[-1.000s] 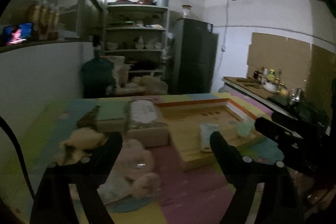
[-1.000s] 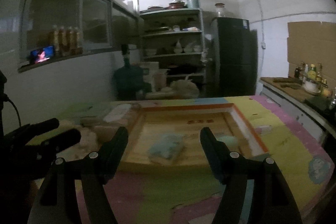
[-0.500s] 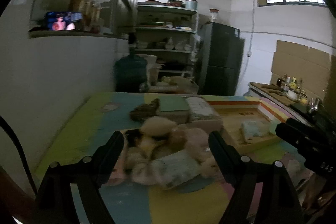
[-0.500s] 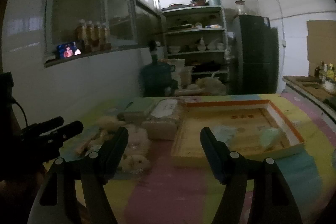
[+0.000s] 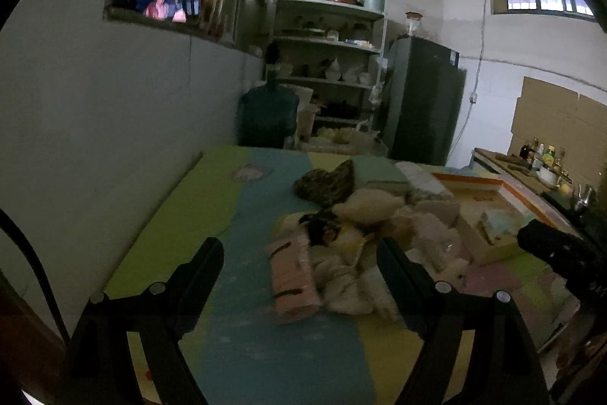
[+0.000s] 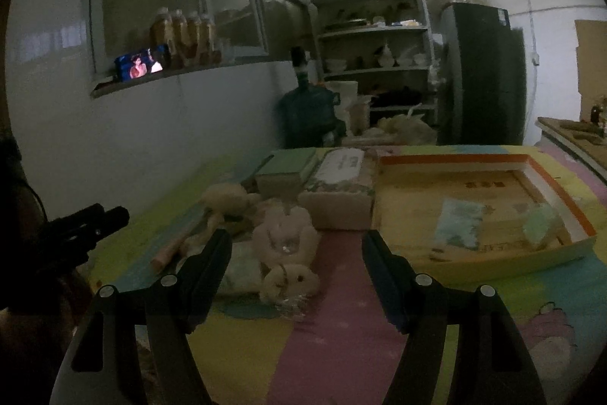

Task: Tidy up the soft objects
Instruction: 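Move both tools back to the pile and grasp the pink rolled towel with the left gripper, then lift the pink towel with the left gripper while the right grasps the plush bunny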

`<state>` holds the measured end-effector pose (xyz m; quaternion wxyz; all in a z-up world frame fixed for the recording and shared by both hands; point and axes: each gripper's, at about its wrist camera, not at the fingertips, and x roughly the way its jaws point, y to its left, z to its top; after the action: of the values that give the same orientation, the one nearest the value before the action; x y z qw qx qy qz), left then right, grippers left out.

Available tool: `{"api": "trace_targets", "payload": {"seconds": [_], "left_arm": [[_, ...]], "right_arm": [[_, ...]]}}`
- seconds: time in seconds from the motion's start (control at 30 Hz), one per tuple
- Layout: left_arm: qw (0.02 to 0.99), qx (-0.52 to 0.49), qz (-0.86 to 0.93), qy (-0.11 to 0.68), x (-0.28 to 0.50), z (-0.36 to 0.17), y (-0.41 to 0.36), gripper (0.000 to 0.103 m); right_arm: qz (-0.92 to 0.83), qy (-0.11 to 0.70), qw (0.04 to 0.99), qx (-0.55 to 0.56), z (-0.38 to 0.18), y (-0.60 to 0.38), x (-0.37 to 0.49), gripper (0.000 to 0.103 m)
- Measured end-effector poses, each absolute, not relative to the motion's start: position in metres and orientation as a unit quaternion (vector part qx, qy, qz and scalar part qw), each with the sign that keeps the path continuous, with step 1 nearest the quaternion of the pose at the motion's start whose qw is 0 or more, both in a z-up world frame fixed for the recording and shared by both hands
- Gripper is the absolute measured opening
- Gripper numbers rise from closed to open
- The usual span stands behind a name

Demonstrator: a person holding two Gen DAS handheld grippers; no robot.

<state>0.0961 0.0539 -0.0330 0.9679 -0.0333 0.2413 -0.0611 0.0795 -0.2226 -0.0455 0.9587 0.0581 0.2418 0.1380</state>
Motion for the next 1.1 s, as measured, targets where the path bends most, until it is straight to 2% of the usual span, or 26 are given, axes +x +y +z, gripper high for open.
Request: {"api": "trace_targets", "payload": {"seconds": [0.17,0.33,0.43,0.67,0.87,0.93,1.1], "left_arm": [[0.957,-0.006,-0.071,0.283,0.127,-0.051,0.058,0.083],[0.942,-0.024,-0.081,0.326,0.156,-0.072,0.062,0.083],[0.935,-0.033,-0.082,0.344,0.169,-0.084,0.065,0.078],[0.925,-0.038,-0.072,0.37,0.187,-0.103,0.069,0.074],[0.926,-0.035,-0.067,0.37,0.189,-0.11,0.076,0.06],[0.929,-0.036,-0.055,0.364,0.189,-0.111,0.081,0.042],[0.93,-0.061,-0.067,0.357,0.187,-0.111,0.09,0.041]], "right_arm": [[0.139,0.249,0.957,0.049,-0.049,-0.217,0.087,0.073],[0.133,0.255,0.956,0.047,-0.054,-0.216,0.094,0.073],[0.13,0.263,0.955,0.047,-0.059,-0.217,0.1,0.073],[0.132,0.276,0.951,0.043,-0.065,-0.214,0.115,0.073],[0.139,0.298,0.943,0.055,-0.075,-0.212,0.131,0.073],[0.143,0.306,0.939,0.059,-0.079,-0.211,0.136,0.073],[0.152,0.315,0.935,0.058,-0.086,-0.206,0.145,0.073]]}}
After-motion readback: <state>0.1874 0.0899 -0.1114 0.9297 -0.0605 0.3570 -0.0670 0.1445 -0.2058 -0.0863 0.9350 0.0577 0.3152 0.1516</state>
